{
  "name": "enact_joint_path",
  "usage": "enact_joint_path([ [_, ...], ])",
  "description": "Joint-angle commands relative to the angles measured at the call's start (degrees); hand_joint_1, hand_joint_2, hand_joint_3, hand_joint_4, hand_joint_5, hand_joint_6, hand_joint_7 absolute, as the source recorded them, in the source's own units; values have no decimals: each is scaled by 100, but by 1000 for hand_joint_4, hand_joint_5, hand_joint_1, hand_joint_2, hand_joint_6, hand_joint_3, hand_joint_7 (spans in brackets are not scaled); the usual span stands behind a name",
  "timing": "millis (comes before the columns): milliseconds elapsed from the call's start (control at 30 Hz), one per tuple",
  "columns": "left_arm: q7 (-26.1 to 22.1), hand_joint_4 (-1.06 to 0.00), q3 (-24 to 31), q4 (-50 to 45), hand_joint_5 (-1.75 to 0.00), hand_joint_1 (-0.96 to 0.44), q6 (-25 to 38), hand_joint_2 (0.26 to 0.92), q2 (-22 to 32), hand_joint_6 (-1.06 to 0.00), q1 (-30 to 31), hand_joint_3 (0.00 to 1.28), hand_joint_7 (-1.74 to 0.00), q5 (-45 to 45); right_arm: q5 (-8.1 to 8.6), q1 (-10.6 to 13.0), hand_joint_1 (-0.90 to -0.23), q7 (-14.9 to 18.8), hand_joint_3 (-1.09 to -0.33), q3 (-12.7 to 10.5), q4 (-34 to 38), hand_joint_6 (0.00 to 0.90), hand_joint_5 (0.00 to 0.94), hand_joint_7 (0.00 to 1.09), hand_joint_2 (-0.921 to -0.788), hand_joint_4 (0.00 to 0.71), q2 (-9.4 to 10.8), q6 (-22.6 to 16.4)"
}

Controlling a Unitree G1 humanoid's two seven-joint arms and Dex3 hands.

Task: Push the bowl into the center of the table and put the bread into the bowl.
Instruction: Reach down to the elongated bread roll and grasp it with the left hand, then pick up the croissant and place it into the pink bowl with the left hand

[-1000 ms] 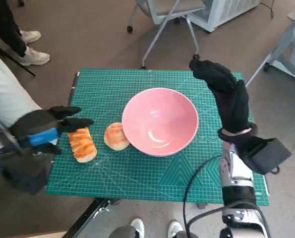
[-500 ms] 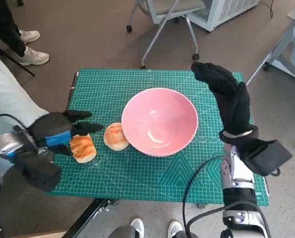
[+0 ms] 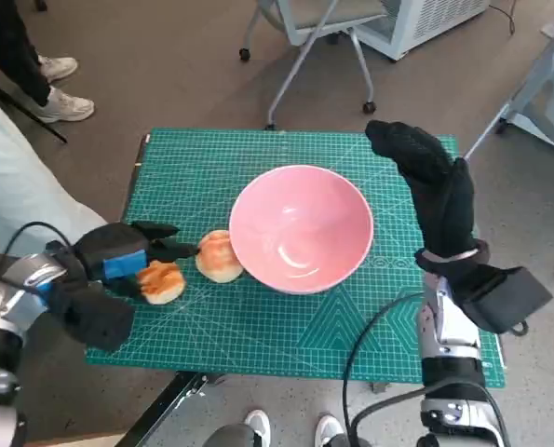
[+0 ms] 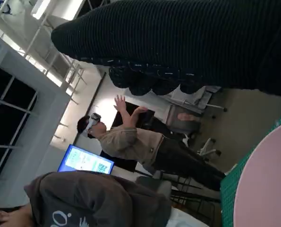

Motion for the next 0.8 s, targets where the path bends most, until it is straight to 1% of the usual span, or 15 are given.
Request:
enact_joint_path([
  [33,-384,-785,-141,-32,-486,-92,234,910,-51,-648,49,100,-881,-53,43,172,-685,-48,-842,-24,18,20,1,577,-921,176,1,87],
  [67,-328,-733,-170,-63,-750,-59,252,914,-30,-614,61,107,-1006,15,42,170,-685,-49,-842,-25,27,20,1,577,-921,176,5,84],
  [100,-287,-712,-191,-89,-938,-37,266,916,-13,-612,73,100,-1034,63,42,170,-687,-49,-842,-25,32,21,1,577,-921,177,7,83],
  [133,-257,-705,-206,-113,-1005,-29,276,917,-1,-612,84,98,-1044,91,43,173,-687,-49,-842,-24,29,21,1,577,-921,177,9,83],
  [167,-208,-697,-225,-128,-1110,-18,281,918,16,-625,93,89,-1033,130,42,173,-688,-47,-842,-24,36,22,1,576,-921,177,13,79],
  [267,-35,-706,-285,-124,-1219,-4,291,920,52,-666,100,60,-989,240,45,164,-689,-36,-841,-24,71,23,1,575,-921,177,19,65],
  [400,99,-712,-344,-131,-1251,1,365,919,82,-687,90,48,-975,331,44,153,-691,-32,-841,-19,93,24,1,574,-921,177,26,61],
  [567,171,-729,-344,-205,-1195,2,395,918,126,-697,87,31,-1016,344,30,128,-696,-40,-840,-18,130,25,0,571,-921,174,27,57],
  [667,160,-731,-265,-272,-1150,2,325,918,167,-691,92,30,-1068,209,39,116,-697,-28,-839,-18,149,26,0,570,-921,172,25,65],
  [800,59,-732,-133,-507,-1142,2,323,918,257,-687,121,29,-1079,3,48,114,-697,-8,-840,-16,163,26,0,569,-921,170,22,57],
])
